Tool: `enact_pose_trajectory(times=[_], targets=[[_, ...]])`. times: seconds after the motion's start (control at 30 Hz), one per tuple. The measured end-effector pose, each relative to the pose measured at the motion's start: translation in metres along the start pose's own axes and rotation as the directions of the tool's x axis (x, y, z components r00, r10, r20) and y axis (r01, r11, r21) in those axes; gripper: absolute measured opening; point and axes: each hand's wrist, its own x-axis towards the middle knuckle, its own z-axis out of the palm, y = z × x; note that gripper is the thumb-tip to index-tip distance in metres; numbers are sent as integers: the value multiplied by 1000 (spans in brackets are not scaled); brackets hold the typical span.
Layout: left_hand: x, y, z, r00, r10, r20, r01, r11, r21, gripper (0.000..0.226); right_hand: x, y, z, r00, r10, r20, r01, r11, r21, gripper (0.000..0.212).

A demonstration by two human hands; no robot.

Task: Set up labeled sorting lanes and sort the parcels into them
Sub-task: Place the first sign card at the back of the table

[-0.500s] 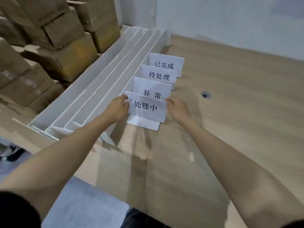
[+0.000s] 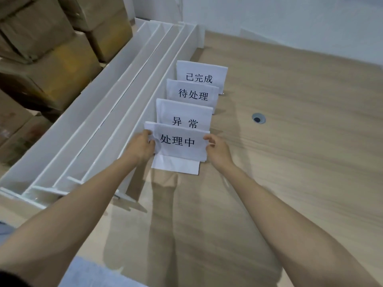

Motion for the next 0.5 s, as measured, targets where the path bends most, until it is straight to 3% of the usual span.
enact_pose_trajectory(times=[0.3,0.5], targets=[[23,-9,4,999,31,20,-30,998,-49,36,18,2,8,999,49,-3,-49,997,62,48],[28,9,-10,994,113,5,-113,992,-62,35,20,-11,-11,997,0,-79,6,997,75,49]])
